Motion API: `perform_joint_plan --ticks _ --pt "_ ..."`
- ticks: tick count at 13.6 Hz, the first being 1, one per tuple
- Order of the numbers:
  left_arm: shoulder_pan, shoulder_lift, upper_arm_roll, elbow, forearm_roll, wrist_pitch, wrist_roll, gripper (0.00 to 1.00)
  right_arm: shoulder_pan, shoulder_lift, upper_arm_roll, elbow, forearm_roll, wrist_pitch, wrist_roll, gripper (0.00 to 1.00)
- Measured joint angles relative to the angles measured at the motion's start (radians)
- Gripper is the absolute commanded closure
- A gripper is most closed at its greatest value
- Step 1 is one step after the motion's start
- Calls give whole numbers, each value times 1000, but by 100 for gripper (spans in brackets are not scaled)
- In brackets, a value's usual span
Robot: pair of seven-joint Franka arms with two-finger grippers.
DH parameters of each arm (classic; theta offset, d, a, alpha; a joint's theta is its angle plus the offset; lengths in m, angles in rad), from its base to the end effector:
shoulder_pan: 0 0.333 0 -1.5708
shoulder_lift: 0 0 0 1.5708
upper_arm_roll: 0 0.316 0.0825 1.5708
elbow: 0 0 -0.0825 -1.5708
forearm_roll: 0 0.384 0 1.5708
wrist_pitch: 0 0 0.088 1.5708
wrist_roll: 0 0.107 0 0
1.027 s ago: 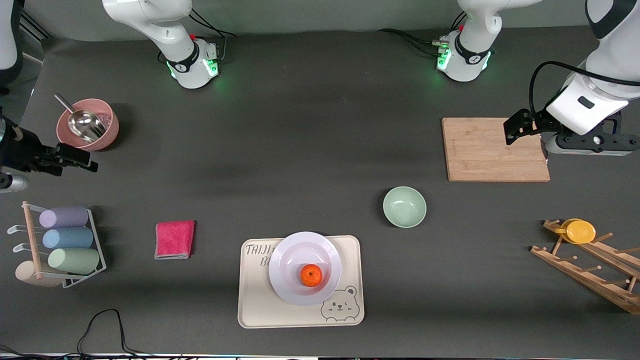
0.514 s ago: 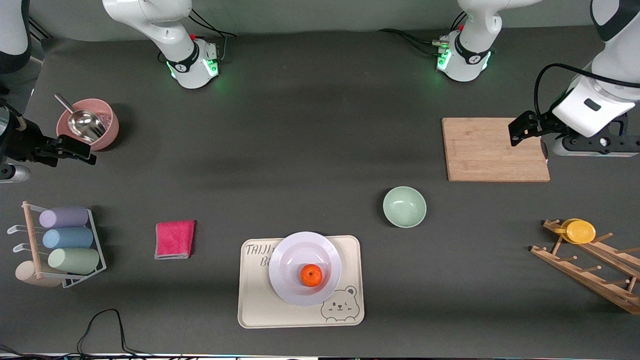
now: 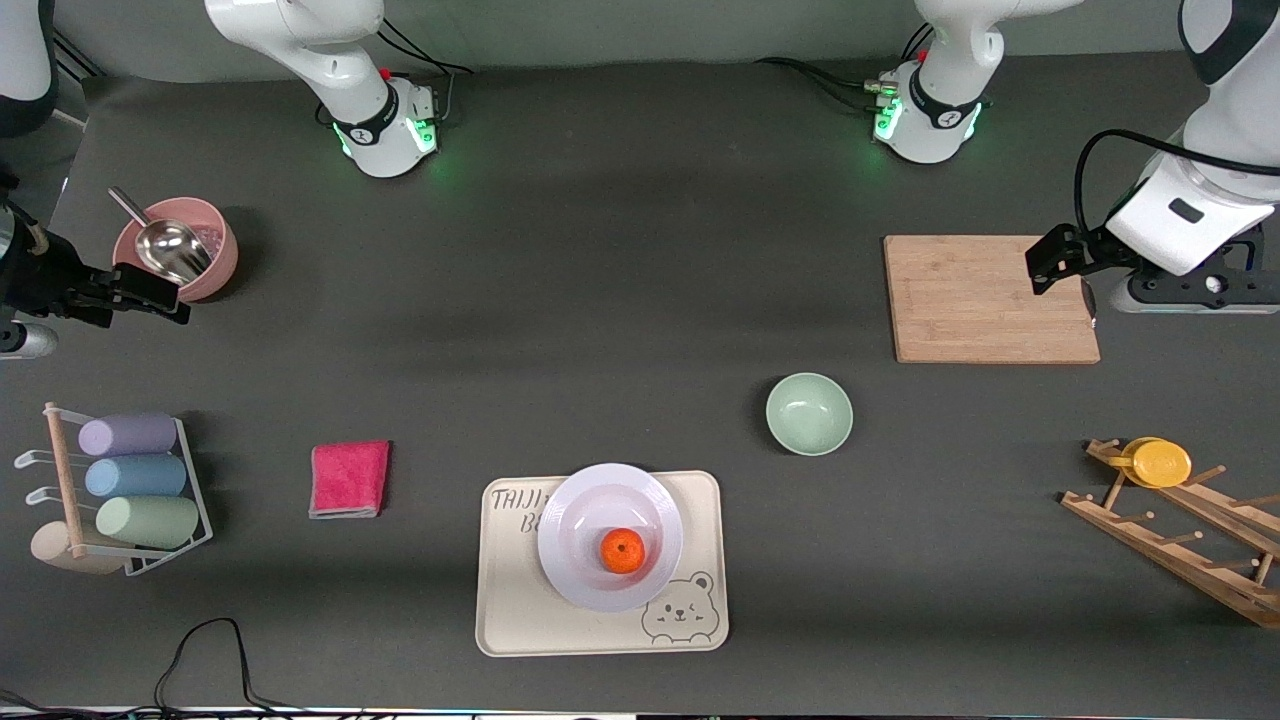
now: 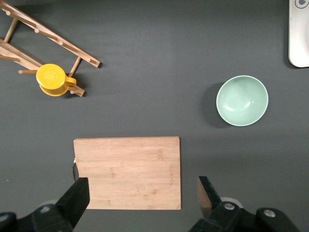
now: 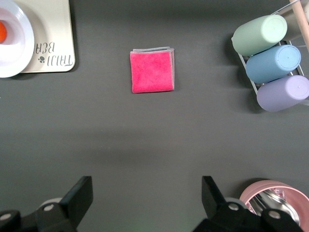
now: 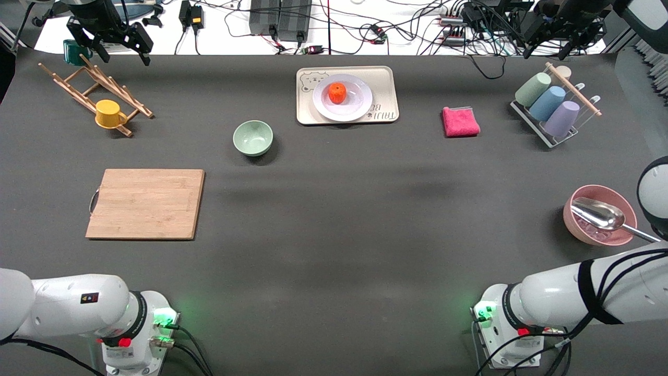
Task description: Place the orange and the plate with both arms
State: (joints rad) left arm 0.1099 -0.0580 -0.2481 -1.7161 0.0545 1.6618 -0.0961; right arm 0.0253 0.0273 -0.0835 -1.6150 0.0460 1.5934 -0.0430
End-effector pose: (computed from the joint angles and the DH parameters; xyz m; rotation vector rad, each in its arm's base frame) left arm 0.5377 -0.0729 0.5945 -3.0729 0.0716 -0.0152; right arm 0.5620 -0.0273 0.5905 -3.0945 0.0269 0.0720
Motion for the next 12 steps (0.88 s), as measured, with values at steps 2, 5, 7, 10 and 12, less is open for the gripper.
perform_joint_plan --ticks 2,5,7,10,12 --pt "1 -1 1 21 3 -1 0 0 0 -4 0 1 0 -1 1 0" --pt "2 -6 3 72 4 -71 0 0 0 -6 0 1 0 -1 2 0" --pt "15 -9 5 97 4 -118 0 0 0 -8 0 1 0 -2 2 0" --pt "29 -7 5 104 2 -120 0 0 0 -9 0 3 -11 -3 3 0" --pt "29 -5 5 104 -7 -122 0 0 0 -10 1 5 -29 -3 5 0"
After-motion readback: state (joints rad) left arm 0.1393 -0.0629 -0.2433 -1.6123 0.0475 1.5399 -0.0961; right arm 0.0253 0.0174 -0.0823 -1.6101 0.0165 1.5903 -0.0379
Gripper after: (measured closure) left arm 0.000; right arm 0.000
